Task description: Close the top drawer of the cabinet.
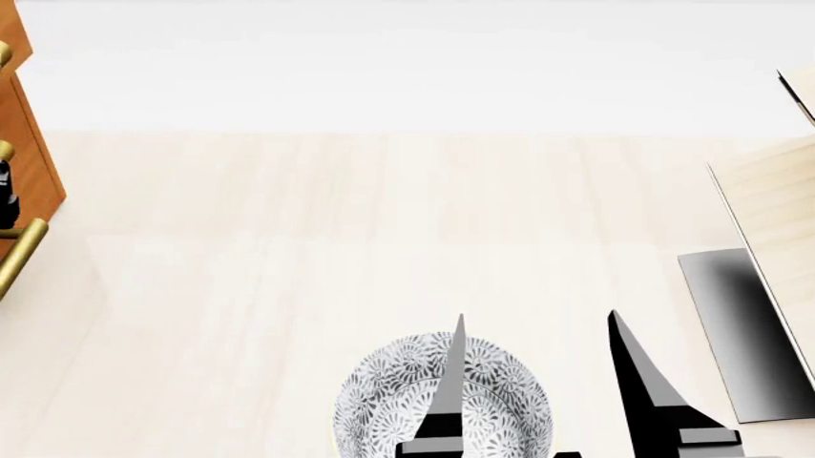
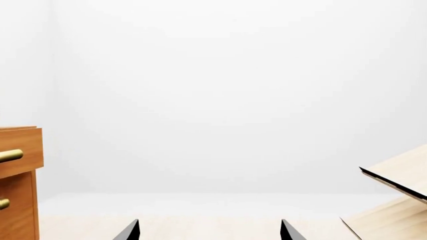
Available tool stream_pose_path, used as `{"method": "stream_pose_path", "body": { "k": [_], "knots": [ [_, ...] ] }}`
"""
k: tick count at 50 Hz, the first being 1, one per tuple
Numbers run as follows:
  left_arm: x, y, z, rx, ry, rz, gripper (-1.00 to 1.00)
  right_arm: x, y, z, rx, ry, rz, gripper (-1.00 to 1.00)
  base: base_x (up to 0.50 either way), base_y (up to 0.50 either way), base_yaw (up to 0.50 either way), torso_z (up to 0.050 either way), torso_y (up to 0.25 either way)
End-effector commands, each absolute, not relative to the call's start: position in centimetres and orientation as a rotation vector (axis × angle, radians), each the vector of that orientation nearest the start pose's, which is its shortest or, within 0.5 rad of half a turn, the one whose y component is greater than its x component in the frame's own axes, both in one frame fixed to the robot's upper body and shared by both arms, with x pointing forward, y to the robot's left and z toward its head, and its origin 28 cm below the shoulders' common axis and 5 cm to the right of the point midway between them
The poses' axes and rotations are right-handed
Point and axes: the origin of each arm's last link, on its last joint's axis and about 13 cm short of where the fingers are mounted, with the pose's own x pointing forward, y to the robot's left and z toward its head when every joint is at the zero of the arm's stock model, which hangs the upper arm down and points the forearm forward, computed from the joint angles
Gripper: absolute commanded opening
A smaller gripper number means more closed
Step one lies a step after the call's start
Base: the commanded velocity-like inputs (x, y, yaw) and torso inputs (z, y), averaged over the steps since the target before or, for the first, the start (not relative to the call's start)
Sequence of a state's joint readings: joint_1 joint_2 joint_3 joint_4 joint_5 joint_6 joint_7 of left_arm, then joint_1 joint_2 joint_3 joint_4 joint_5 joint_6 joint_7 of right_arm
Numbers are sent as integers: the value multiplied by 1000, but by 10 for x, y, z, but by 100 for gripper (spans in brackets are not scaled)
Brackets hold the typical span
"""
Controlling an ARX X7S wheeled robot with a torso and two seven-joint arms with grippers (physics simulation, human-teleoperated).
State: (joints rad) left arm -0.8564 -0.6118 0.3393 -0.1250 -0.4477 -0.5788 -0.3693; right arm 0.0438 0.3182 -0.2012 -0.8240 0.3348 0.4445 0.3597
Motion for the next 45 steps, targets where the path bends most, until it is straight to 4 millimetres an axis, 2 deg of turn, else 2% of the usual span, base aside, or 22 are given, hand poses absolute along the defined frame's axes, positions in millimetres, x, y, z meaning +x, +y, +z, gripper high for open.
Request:
{"method": "stream_pose_path", "body": {
  "k": [1, 15, 35, 45],
  "knots": [
    [331, 343, 200, 315, -26, 405, 100, 175, -88, 150, 46, -318, 90, 100, 0, 0, 0, 0, 0],
    [320, 363, 194, 295, 19, 471, 100, 176, -89, 150, 46, -315, 88, 100, 0, 0, 0, 0, 0],
    [288, 396, 187, 277, 76, 580, 100, 177, -88, 149, 45, -314, 90, 100, 0, 0, 0, 0, 0],
    [289, 394, 185, 255, 79, 579, 100, 177, -88, 148, 43, -311, 90, 100, 0, 1, 4, 0, 0]
  ]
}}
